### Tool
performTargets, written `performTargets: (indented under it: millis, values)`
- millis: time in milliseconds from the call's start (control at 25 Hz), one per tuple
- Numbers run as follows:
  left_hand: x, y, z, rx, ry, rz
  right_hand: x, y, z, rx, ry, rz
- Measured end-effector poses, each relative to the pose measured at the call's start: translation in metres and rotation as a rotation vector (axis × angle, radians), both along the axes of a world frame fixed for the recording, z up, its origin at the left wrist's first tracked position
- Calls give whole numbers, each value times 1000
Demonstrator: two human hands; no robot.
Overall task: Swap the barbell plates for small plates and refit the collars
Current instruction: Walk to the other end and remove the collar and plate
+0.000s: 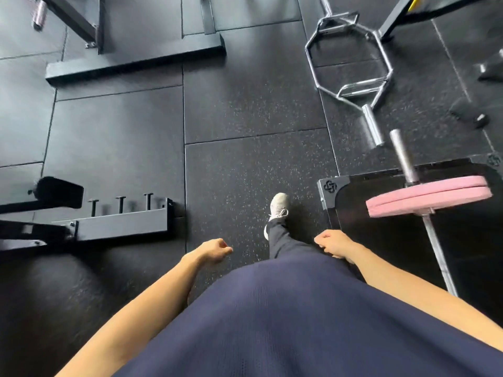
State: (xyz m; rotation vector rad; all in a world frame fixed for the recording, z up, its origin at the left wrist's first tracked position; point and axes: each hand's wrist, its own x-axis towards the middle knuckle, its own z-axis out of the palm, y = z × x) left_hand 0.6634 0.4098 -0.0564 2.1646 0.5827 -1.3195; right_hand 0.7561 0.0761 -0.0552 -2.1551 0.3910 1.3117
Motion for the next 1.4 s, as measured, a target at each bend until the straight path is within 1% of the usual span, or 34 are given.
performTargets:
  millis: [80, 160, 240, 320, 400, 520, 600, 720, 760, 840, 920, 1080, 1200, 1280, 1400]
  values:
    - [55, 20, 0, 31, 49, -17, 78, 14, 0, -8, 4, 25]
    - [110, 43, 9, 50, 54, 38, 155, 33, 7, -7, 3, 80]
    - [162, 63, 18, 69, -10, 150, 226, 53, 18, -19, -11, 173]
    - [208, 79, 30, 68, -94, 308, 290, 83, 33, -23, -43, 279]
    - [249, 97, 30, 66, -118, 408, 350, 121, 38, -3, -68, 359]
    - [298, 123, 13, 53, -55, 416, 428, 182, 33, -9, -77, 487]
    - [330, 142, 1, -2, -19, 409, 468, 222, 29, -5, -86, 538]
    - [406, 207, -9, -65, -41, 463, 549, 298, 22, -18, -67, 608]
    - [429, 234, -4, -52, -54, 497, 575, 324, 25, -32, -71, 638]
    - [473, 291, 6, 37, -88, 540, 629, 384, 32, -37, -113, 712]
    - [503, 340, 14, 63, -126, 600, 670, 438, 36, -29, -156, 748]
    - [543, 422, 27, 46, -172, 797, 730, 566, 41, -22, -160, 964]
    - [563, 464, 23, -4, -75, 874, 763, 665, 34, 8, -148, 1126]
    - [574, 494, 16, -40, -31, 932, 784, 723, 24, 13, -139, 1194]
    - [599, 569, 14, -19, -3, 1034, 827, 828, 8, 10, -157, 1281]
